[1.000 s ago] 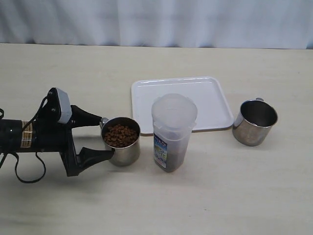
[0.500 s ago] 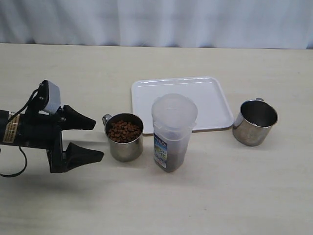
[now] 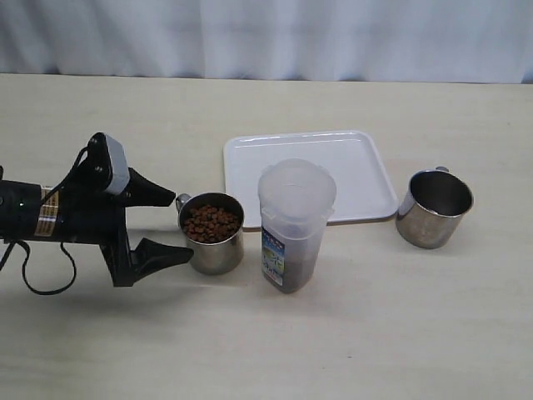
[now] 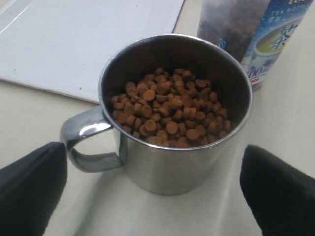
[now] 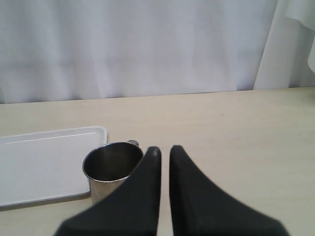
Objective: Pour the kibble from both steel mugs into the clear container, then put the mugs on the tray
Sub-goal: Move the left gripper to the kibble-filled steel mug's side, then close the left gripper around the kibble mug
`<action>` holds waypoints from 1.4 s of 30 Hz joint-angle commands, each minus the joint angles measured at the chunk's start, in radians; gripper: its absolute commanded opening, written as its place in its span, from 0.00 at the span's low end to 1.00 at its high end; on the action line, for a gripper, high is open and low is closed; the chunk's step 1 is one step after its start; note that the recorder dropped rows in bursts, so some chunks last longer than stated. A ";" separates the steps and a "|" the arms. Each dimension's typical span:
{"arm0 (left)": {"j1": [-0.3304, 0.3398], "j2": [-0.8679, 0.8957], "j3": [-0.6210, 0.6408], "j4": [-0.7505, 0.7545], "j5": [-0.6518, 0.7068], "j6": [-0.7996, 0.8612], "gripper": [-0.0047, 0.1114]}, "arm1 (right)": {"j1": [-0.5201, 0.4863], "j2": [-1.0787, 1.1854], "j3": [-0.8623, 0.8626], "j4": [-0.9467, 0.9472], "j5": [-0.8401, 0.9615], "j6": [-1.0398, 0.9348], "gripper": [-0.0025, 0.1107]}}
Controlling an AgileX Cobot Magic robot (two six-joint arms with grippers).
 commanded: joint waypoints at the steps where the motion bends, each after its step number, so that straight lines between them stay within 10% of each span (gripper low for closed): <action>1: -0.008 0.039 -0.038 0.030 0.006 -0.070 0.63 | -0.001 -0.004 0.002 0.000 0.003 -0.011 0.06; 16: -0.009 -0.020 -0.071 0.328 0.000 -0.422 0.63 | -0.001 -0.004 0.002 0.000 0.003 -0.011 0.06; 42: -0.096 0.108 -0.116 -0.063 0.031 0.057 0.63 | -0.001 -0.004 0.002 0.000 0.003 -0.011 0.06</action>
